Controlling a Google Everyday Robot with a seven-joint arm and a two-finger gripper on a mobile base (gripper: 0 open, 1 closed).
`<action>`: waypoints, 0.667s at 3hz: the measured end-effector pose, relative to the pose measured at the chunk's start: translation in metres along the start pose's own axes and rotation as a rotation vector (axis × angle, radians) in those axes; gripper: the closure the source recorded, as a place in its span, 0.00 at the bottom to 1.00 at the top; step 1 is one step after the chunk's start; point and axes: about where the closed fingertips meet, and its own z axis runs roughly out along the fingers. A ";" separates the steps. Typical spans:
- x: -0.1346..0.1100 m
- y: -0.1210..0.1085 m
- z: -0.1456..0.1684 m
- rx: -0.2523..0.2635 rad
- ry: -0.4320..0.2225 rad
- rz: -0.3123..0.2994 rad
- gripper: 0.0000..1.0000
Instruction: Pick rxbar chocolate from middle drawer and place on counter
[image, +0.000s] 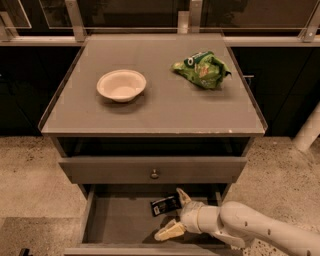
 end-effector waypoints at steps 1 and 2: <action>-0.005 -0.023 0.013 0.030 -0.004 -0.087 0.00; -0.005 -0.024 0.013 0.031 -0.005 -0.091 0.00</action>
Offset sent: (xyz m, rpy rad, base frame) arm 0.0222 0.0005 -0.0033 -0.0331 -0.0686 0.0167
